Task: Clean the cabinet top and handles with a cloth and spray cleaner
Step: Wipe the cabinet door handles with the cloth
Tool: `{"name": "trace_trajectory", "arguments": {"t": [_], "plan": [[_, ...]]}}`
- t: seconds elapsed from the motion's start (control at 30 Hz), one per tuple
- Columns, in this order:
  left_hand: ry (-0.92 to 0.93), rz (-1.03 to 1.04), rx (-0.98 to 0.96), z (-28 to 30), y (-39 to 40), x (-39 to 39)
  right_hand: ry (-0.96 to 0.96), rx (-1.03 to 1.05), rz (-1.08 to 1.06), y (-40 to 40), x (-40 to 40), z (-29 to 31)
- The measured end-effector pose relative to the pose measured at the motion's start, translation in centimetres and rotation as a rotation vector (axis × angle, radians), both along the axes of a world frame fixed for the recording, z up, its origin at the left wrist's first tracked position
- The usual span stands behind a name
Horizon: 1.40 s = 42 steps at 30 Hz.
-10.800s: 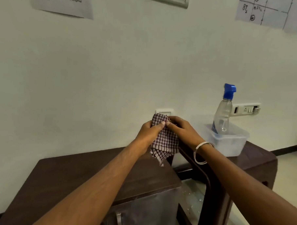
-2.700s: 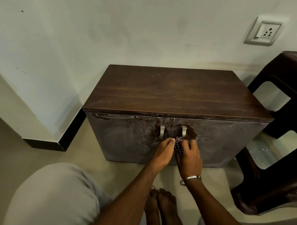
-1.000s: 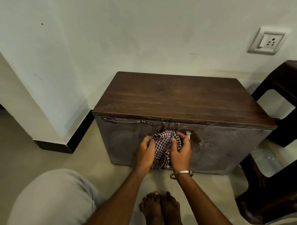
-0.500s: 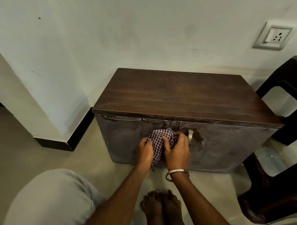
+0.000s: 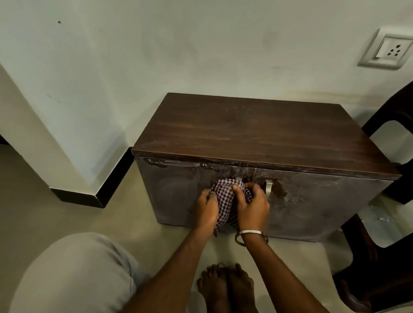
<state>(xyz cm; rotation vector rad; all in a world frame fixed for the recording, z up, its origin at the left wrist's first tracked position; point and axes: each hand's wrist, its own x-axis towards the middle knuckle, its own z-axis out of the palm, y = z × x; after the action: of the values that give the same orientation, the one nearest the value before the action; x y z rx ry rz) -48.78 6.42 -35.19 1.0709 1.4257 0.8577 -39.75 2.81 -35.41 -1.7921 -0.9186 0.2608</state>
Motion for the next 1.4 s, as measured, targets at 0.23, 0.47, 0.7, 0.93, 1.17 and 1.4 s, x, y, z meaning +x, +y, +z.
{"name": "trace_trajectory", "arguments": {"t": [0.23,0.47,0.7,0.93,1.17,1.4], "plan": [[-0.05,0.01,0.042,-0.2,-0.1,-0.1,-0.054,-0.024,-0.077,0.5,0.4,0.3],[0.001,-0.042,0.09,0.4,-0.8,0.1,-0.019,-0.01,-0.056,0.2,0.0,-0.3],[0.022,-0.066,-0.107,0.8,-0.1,0.6,-0.055,0.001,-0.013,0.1,0.6,0.3],[-0.007,-0.139,-0.158,0.6,0.1,0.3,-0.1,0.0,-0.015,0.0,0.7,0.0],[0.014,-0.191,-0.201,-0.1,0.6,0.2,-0.059,-0.003,0.003,-0.2,0.9,-0.1],[-0.015,-0.187,-0.197,0.4,0.6,0.5,-0.032,0.01,-0.006,0.5,1.2,0.7]]}}
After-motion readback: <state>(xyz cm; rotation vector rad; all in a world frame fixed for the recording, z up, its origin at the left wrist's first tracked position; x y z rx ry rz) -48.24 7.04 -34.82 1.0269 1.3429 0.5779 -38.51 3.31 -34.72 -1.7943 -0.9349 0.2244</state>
